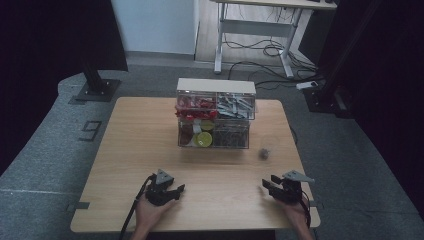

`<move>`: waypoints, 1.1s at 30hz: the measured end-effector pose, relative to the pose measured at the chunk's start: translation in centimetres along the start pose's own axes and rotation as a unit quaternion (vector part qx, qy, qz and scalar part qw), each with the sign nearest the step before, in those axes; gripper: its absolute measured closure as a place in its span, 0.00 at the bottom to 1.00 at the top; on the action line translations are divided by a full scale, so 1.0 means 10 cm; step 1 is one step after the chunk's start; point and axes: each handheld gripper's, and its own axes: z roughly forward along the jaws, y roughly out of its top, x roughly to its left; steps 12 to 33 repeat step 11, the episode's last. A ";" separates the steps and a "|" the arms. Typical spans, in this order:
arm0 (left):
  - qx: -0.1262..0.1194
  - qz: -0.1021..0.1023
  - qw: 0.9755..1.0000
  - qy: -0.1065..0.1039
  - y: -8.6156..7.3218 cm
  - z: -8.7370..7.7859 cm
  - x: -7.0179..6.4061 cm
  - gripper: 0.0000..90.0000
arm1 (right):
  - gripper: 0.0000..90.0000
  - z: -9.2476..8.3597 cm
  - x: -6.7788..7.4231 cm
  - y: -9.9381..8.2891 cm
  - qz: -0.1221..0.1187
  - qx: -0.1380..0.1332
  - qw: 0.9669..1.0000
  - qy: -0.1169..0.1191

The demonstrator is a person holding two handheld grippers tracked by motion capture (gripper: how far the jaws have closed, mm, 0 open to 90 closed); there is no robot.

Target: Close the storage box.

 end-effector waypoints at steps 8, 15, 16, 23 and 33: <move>0.001 -0.001 1.000 0.002 0.01 0.01 0.00 0.50 | 0.51 0.01 -0.01 0.01 0.003 0.005 1.000 -0.002; 0.000 -0.002 1.000 0.001 0.01 0.01 0.00 0.49 | 0.48 0.02 -0.01 0.01 0.002 0.009 1.000 -0.001; 0.000 -0.002 1.000 0.001 0.01 0.01 0.00 0.49 | 0.48 0.02 -0.01 0.01 0.002 0.009 1.000 -0.001; 0.000 -0.002 1.000 0.001 0.01 0.01 0.00 0.49 | 0.48 0.02 -0.01 0.01 0.002 0.009 1.000 -0.001; 0.000 -0.002 1.000 0.001 0.01 0.01 0.00 0.49 | 0.48 0.02 -0.01 0.01 0.002 0.009 1.000 -0.001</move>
